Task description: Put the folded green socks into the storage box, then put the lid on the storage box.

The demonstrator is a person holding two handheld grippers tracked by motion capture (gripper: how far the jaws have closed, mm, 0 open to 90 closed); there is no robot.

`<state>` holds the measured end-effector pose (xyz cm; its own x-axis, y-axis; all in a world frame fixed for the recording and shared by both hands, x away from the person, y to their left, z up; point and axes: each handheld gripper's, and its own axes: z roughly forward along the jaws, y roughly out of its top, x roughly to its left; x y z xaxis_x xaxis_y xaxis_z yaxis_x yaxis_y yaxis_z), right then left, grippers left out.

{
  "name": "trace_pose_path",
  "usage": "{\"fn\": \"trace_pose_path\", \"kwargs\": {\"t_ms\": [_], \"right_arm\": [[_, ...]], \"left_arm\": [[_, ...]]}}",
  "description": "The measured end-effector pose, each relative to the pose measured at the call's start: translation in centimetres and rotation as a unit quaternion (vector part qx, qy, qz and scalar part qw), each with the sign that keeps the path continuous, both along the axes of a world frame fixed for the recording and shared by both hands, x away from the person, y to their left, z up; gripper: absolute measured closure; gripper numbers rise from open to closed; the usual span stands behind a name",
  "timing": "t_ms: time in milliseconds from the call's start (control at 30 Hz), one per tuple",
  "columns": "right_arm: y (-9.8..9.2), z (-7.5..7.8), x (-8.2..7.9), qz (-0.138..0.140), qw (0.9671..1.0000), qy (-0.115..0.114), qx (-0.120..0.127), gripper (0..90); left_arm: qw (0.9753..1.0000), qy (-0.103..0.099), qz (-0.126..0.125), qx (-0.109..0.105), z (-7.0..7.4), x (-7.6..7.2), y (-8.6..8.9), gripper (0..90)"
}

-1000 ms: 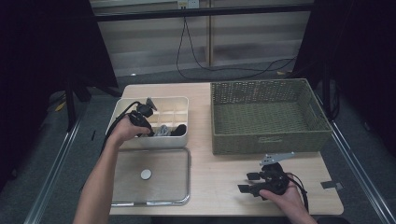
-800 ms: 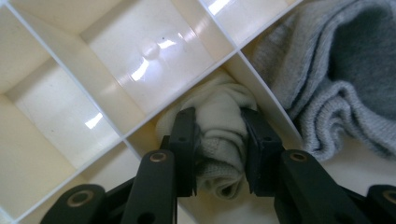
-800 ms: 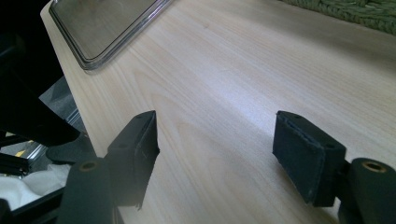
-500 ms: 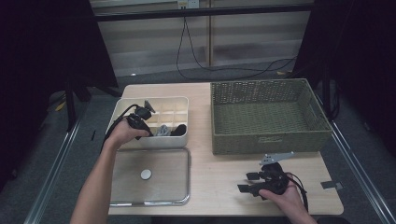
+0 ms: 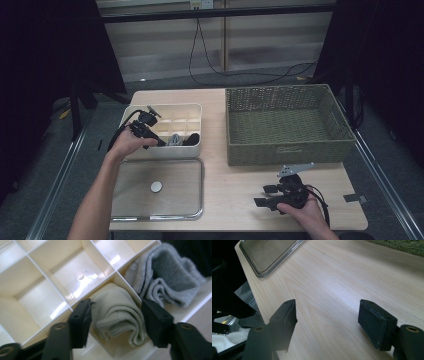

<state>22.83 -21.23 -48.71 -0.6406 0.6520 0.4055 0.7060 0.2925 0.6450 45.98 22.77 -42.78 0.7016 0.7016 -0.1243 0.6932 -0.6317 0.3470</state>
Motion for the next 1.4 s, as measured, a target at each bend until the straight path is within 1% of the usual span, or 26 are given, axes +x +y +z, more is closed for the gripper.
{"fn": "trace_pose_path", "kwargs": {"t_ms": [33, 100, 200, 267, 300, 333, 400, 533, 600, 667, 700, 733, 767, 800, 833, 900, 933, 967, 1000, 1033, 1133, 1200, 1233, 1300, 1333, 1400], "right_arm": [[0.0, 0.0, 0.0, 0.0, 1.0, 0.0, 0.002, 31.1], [0.1, -0.1, 0.1, 0.0, 1.0, 0.004, 0.002, 31.1], [0.4, -0.1, 0.2, 0.003, 1.0, 0.003, 0.0, 30.7], [0.4, -0.1, 0.1, 0.004, 1.0, 0.002, 0.001, 30.3], [0.4, -0.1, 0.1, 0.004, 1.0, 0.002, 0.002, 30.1], [0.4, -0.1, 0.1, 0.004, 1.0, 0.002, 0.002, 30.1], [0.4, -0.1, 0.1, 0.002, 1.0, 0.001, 0.003, 30.4], [0.3, 0.0, 0.0, -0.005, 1.0, -0.003, 0.006, 30.9], [0.3, 0.1, 0.1, -0.011, 0.9999, -0.006, 0.006, 30.9], [0.3, 0.1, 0.2, -0.016, 0.9998, -0.007, 0.008, 30.8], [0.3, 0.2, 0.2, -0.019, 0.9998, -0.008, 0.008, 30.5], [0.3, 0.3, 0.3, -0.021, 0.9997, -0.008, 0.009, 29.9], [0.4, 0.4, 0.4, -0.025, 0.9996, -0.009, 0.008, 29.1], [0.4, 0.6, 0.6, -0.028, 0.9995, -0.011, 0.008, 28.2], [0.5, 0.7, 0.8, -0.031, 0.9994, -0.012, 0.009, 28.0], [0.6, 0.9, 1.1, -0.034, 0.9993, -0.014, 0.008, 27.9], [0.7, 1.0, 1.2, -0.036, 0.9992, -0.013, 0.007, 28.0], [0.8, 1.0, 1.3, -0.036, 0.9992, -0.015, 0.005, 28.2], [0.9, 1.1, 1.6, -0.035, 0.9993, -0.016, 0.005, 28.6], [1.1, 1.1, 1.7, -0.035, 0.9993, -0.016, 0.003, 28.7], [2.0, 1.5, 2.3, -0.033, 0.9992, -0.024, 0.001, 30.1], [2.2, 1.6, 2.5, -0.03, 0.9991, -0.029, 0.0, 30.2], [2.7, 1.9, 2.8, -0.029, 0.9989, -0.035, 0.005, 30.6], [3.1, 2.1, 3.0, -0.025, 0.9989, -0.038, 0.006, 31.0], [3.4, 2.3, 3.1, -0.021, 0.9989, -0.041, 0.004, 31.5], [3.9, 2.4, 3.3, -0.015, 0.9989, -0.044, 0.005, 32.4]], "left_arm": [[1.0, -0.001, 0.001, -0.001, 0.1, -0.1, 0.1, 38.9], [0.9999, -0.013, 0.008, 0.0, 0.2, -0.2, 0.5, 34.6], [0.9995, -0.02, 0.018, -0.017, 0.5, -0.3, 1.2, 27.1], [0.9989, -0.026, 0.021, -0.033, 0.7, -0.5, 1.8, 23.4], [0.998, -0.031, 0.033, -0.045, 0.8, -0.7, 2.2, 22.7], [0.9979, -0.037, 0.029, -0.044, 1.0, -0.7, 2.5, 20.4], [0.9962, -0.048, 0.037, -0.063, 1.4, -0.9, 3.2, 16.8], [0.991, -0.058, 0.047, -0.111, 2.5, -1.6, 4.7, 16.7], [0.9898, -0.066, 0.042, -0.119, 2.7, -2.1, 5.0, 15.7], [0.9879, -0.069, 0.045, -0.131, 3.0, -2.6, 5.5, 16.4], [0.987, -0.075, 0.046, -0.134, 3.1, -3.0, 5.8, 16.7], [0.9864, -0.076, 0.044, -0.139, 3.2, -3.2, 6.2, 17.3], [0.9858, -0.074, 0.047, -0.143, 3.3, -3.4, 6.5, 17.8], [0.985, -0.079, 0.056, -0.143, 3.4, -3.7, 6.8, 17.6], [0.985, -0.083, 0.059, -0.139, 3.4, -3.9, 7.2, 17.9], [0.983, -0.086, 0.066, -0.148, 3.4, -4.4, 8.0, 19.5], [0.9828, -0.085, 0.066, -0.15, 3.3, -4.6, 8.3, 20.1], [0.9824, -0.087, 0.066, -0.151, 3.3, -4.9, 8.8, 20.9], [0.9812, -0.089, 0.071, -0.156, 3.3, -5.1, 9.0, 21.1], [0.9811, -0.092, 0.07, -0.156, 3.3, -5.4, 9.4, 21.4], [0.9785, -0.104, 0.074, -0.162, 3.4, -6.2, 10.1, 22.3], [0.9779, -0.106, 0.073, -0.165, 3.5, -6.5, 10.4, 22.8], [0.976, -0.112, 0.078, -0.17, 3.6, -7.1, 10.8, 23.3], [0.9754, -0.112, 0.08, -0.172, 3.5, -7.7, 11.0, 24.3], [0.9763, -0.112, 0.078, -0.168, 3.4, -7.9, 11.1, 24.8], [0.9753, -0.111, 0.079, -0.174, 3.3, -8.4, 11.3, 25.5]]}}
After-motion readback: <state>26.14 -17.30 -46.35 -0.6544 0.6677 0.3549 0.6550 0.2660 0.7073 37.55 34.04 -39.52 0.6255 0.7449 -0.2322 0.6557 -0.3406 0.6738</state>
